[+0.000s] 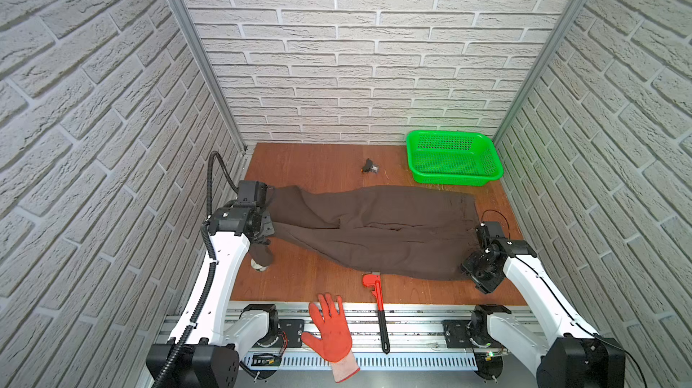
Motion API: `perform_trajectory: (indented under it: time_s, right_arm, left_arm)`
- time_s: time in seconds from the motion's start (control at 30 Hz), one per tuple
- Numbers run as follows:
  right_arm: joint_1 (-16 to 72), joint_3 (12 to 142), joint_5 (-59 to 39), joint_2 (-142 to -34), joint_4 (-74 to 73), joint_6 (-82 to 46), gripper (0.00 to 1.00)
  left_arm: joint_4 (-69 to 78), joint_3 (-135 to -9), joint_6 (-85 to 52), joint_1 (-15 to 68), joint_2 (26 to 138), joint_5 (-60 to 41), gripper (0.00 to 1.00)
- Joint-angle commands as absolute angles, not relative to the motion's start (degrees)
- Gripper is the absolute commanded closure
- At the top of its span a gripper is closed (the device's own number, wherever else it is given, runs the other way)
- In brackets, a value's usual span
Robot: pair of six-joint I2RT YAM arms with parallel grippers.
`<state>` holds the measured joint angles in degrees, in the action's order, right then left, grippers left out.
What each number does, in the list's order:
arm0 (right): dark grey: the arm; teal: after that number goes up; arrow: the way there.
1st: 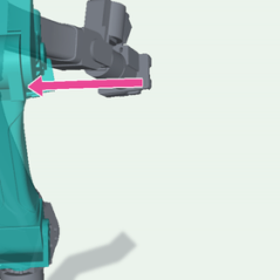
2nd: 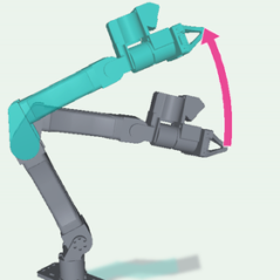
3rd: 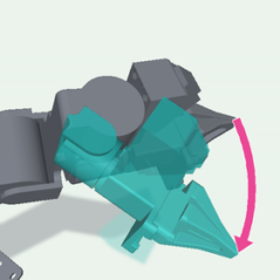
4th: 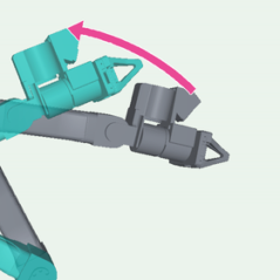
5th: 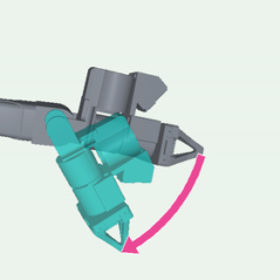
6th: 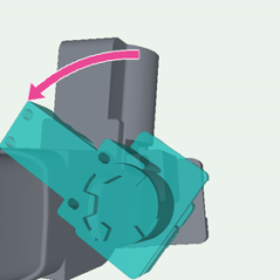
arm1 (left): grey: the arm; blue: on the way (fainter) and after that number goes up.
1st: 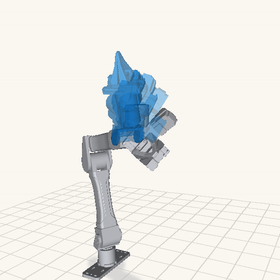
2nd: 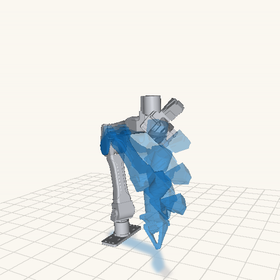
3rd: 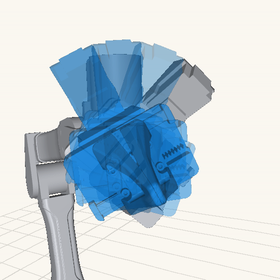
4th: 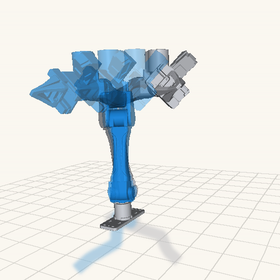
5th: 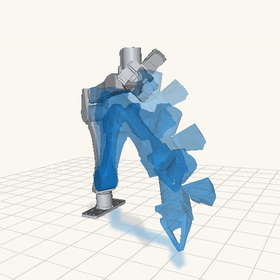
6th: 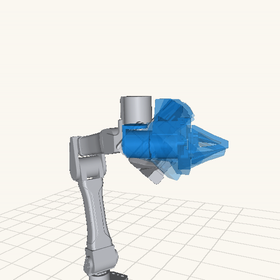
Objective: Fold and stack the trousers
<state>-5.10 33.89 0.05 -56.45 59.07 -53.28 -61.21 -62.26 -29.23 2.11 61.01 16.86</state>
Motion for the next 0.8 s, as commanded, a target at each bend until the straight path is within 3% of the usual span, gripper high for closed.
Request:
perform_trajectory:
  time_s: [0.0, 0.33, 0.43, 0.57, 0.77]
  right_arm:
    - [-5.4, 33.1, -0.1, -58.8, 55.2, -55.6, 0.45]
    - [-5.4, 33.2, 1.4, -71.4, 43.0, -56.1, 0.46]
    - [-5.5, 32.8, 1.8, -74.3, 40.4, -56.7, 0.55]
    - [-5.9, 33.2, 2.4, -75.7, 38.5, -57.3, 0.93]
    - [-6.1, 44.6, 5.9, -68.8, 47.9, -54.3, 0.95]
  left_arm:
    - [-58.3, -62.7, -28.1, 1.3, 61.4, 16.8, 0.91]
    - [-57.2, -62.9, -26.5, -0.7, 62.4, 16.0, 0.91]
    - [-57.0, -62.8, -25.7, -1.8, 62.7, 15.5, 0.91]
    - [-56.1, -62.7, -24.4, -4.1, 63.0, 14.5, 0.91]
    - [-54.2, -64.7, -21.5, -8.5, 65.4, 11.6, 0.91]
